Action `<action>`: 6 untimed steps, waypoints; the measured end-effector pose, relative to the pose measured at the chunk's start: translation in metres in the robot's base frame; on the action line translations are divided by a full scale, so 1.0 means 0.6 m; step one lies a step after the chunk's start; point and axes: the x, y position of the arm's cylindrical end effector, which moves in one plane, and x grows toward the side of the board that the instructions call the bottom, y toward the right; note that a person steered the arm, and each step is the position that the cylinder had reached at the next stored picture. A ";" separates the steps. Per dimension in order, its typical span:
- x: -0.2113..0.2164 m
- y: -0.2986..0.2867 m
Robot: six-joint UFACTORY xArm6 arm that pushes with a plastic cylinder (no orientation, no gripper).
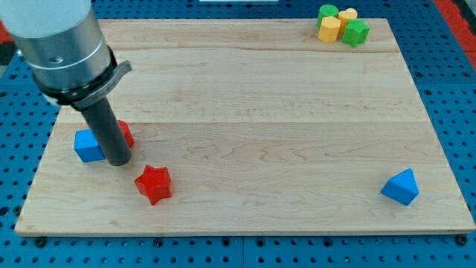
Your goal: Push red star towards left
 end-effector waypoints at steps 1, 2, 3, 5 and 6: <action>0.038 -0.027; 0.076 0.036; 0.076 0.226; 0.082 0.383; 0.078 0.348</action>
